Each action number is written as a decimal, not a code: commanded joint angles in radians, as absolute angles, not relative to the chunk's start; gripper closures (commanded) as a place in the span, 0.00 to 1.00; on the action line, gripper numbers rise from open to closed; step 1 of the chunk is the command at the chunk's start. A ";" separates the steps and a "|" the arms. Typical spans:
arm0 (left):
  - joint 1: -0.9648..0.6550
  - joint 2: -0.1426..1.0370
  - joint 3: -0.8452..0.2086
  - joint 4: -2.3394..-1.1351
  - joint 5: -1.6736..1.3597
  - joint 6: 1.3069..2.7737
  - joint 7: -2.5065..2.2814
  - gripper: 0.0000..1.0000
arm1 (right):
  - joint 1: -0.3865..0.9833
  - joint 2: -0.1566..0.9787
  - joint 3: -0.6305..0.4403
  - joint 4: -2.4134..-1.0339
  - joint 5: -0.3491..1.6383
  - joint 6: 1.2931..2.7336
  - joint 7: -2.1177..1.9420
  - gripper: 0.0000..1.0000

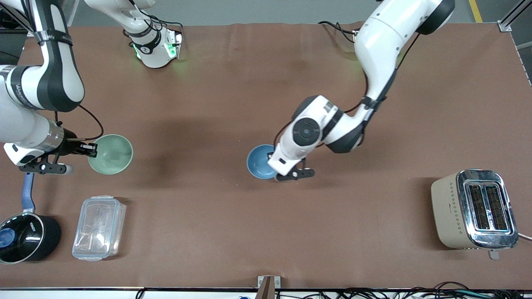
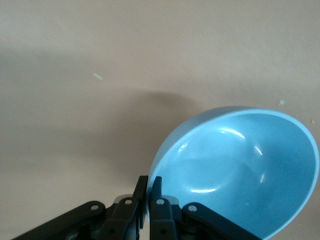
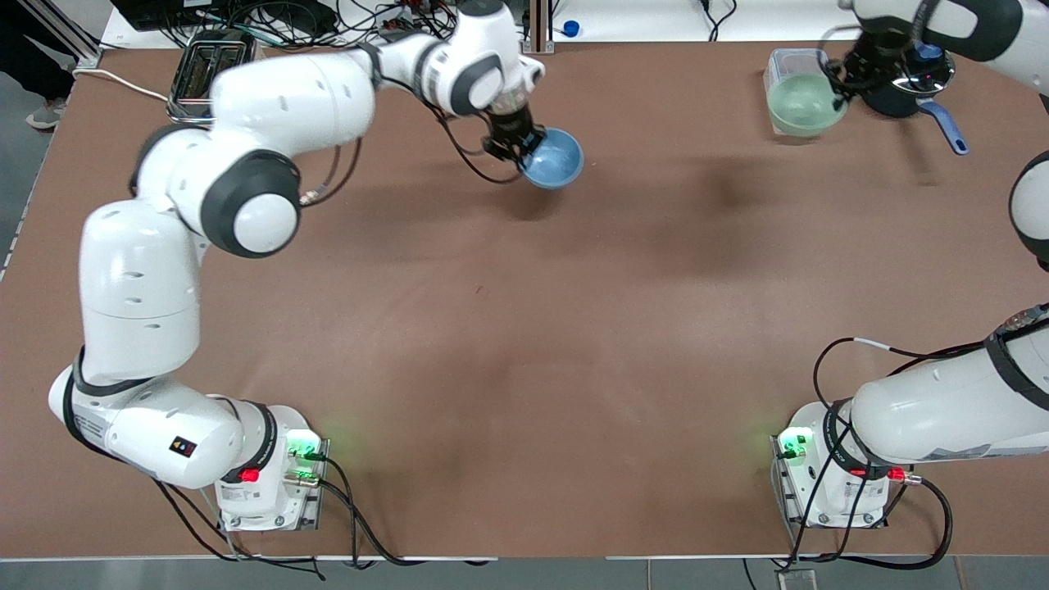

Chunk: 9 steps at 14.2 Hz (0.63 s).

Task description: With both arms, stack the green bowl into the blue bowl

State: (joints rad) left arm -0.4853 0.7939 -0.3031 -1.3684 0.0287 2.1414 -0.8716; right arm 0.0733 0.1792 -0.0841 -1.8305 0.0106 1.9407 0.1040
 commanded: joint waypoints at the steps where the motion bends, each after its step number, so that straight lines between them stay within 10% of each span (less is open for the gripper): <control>1: -0.526 0.853 -0.293 -1.328 0.020 2.178 -0.913 1.00 | 0.181 0.202 -0.057 -1.769 0.020 1.922 0.331 1.00; 4: -0.525 0.871 -0.293 -1.328 0.018 2.184 -0.907 0.82 | 0.224 0.238 0.035 -1.744 0.020 1.936 0.576 1.00; 7: -0.497 0.844 -0.290 -1.328 0.023 2.184 -0.904 0.00 | 0.256 0.314 0.110 -1.686 0.009 1.959 0.760 1.00; 9: -0.448 0.775 -0.288 -1.328 0.035 2.148 -0.899 0.00 | 0.342 0.368 0.109 -1.660 0.003 1.998 0.871 1.00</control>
